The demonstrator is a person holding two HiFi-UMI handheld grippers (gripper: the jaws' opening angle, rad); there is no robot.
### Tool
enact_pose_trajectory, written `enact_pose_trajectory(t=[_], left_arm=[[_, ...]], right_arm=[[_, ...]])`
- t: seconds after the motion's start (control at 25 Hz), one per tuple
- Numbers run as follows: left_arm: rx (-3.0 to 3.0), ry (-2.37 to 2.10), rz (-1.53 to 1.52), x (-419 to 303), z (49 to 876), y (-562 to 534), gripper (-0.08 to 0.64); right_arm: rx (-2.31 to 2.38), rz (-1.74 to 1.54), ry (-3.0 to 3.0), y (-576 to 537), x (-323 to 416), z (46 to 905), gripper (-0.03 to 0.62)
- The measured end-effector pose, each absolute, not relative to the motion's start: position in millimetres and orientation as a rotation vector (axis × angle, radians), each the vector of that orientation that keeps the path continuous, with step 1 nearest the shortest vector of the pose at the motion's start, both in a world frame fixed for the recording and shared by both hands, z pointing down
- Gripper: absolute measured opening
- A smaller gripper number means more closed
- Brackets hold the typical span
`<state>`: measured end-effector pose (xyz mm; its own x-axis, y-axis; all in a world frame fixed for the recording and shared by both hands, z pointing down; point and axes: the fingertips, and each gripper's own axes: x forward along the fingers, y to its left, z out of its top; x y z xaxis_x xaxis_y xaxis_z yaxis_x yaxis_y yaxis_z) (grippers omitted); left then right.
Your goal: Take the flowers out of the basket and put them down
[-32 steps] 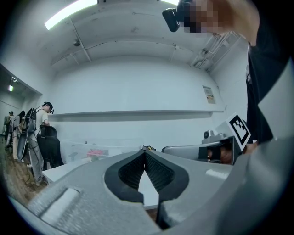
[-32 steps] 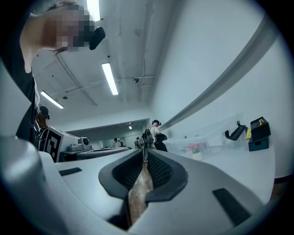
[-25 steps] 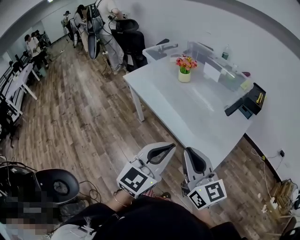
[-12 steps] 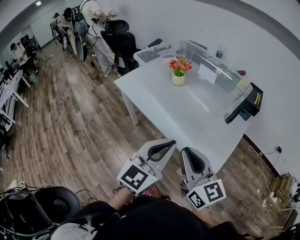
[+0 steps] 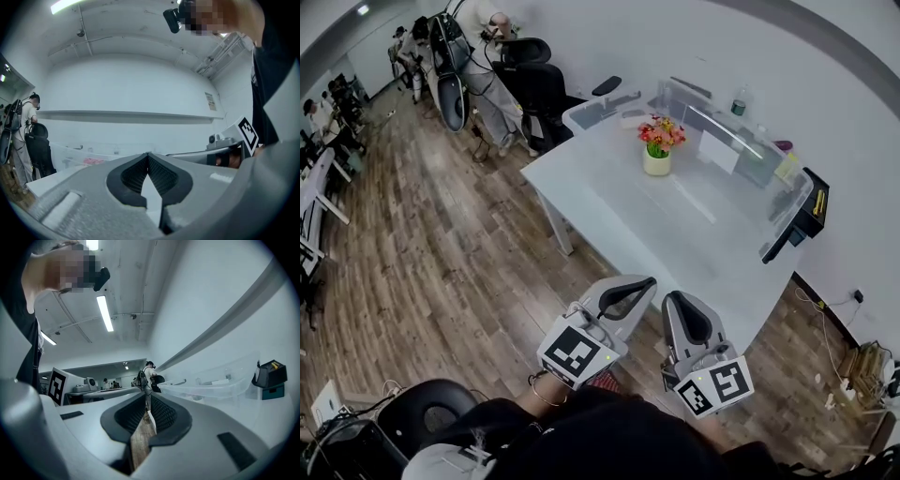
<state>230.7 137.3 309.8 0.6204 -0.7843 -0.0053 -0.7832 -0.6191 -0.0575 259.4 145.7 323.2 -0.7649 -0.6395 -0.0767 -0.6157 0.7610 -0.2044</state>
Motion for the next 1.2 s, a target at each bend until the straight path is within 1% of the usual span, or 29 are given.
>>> enact_pose_trajectory(t=[0.44,0.92,1.2], left_arm=[[-2.797,1.280,0.002,201,305,103,0.003],[-2.804,1.276,0.022,131,306,67,0.003],[-2.845,1.249,0.068,127,309,42,0.003]], right_arm=[[-1.061,-0.216,2.815,112,226,318,0.031],[-1.063,-0.196,2.833,75,154,318,0.031],[-1.095,-0.162,2.852,57,149,314,0.031]])
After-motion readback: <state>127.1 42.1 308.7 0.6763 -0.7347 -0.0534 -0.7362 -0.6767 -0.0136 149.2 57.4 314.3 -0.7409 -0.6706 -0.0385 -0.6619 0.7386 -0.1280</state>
